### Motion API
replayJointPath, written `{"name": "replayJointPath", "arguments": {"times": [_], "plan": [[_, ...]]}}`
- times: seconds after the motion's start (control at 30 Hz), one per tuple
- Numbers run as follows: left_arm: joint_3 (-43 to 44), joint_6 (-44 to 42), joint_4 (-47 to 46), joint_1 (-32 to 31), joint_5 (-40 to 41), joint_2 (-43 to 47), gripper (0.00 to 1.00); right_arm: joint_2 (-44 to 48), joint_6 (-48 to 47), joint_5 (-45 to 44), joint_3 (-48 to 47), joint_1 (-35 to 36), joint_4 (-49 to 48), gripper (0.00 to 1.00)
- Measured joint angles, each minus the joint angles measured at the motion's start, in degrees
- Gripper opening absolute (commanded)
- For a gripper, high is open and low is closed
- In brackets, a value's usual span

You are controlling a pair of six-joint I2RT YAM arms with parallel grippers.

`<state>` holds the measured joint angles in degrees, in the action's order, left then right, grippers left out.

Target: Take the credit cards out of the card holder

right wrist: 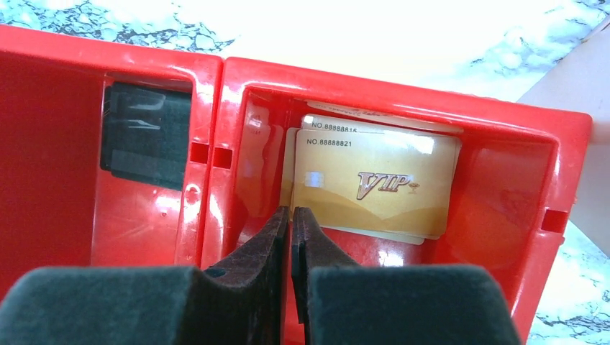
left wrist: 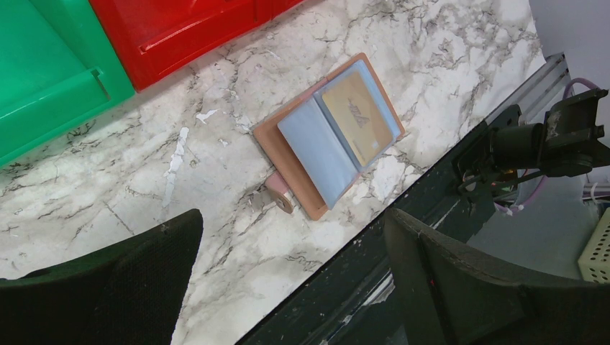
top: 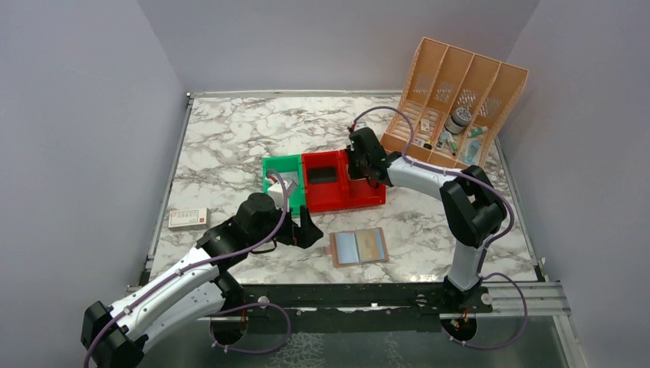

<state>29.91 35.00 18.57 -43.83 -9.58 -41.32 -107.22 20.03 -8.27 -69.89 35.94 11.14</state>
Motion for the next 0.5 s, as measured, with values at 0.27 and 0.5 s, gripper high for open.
{"name": "replayJointPath", "arguments": {"times": [0.27, 0.5], "plan": [[0.0, 0.0, 0.0, 0.0, 0.0, 0.1, 0.99, 0.9, 0.0, 0.0, 2.9, 0.0, 0.5, 0.08], [0.0, 0.0, 0.0, 0.0, 0.0, 0.2, 0.99, 0.9, 0.0, 0.0, 3.6, 0.0, 0.7, 0.08]]}}
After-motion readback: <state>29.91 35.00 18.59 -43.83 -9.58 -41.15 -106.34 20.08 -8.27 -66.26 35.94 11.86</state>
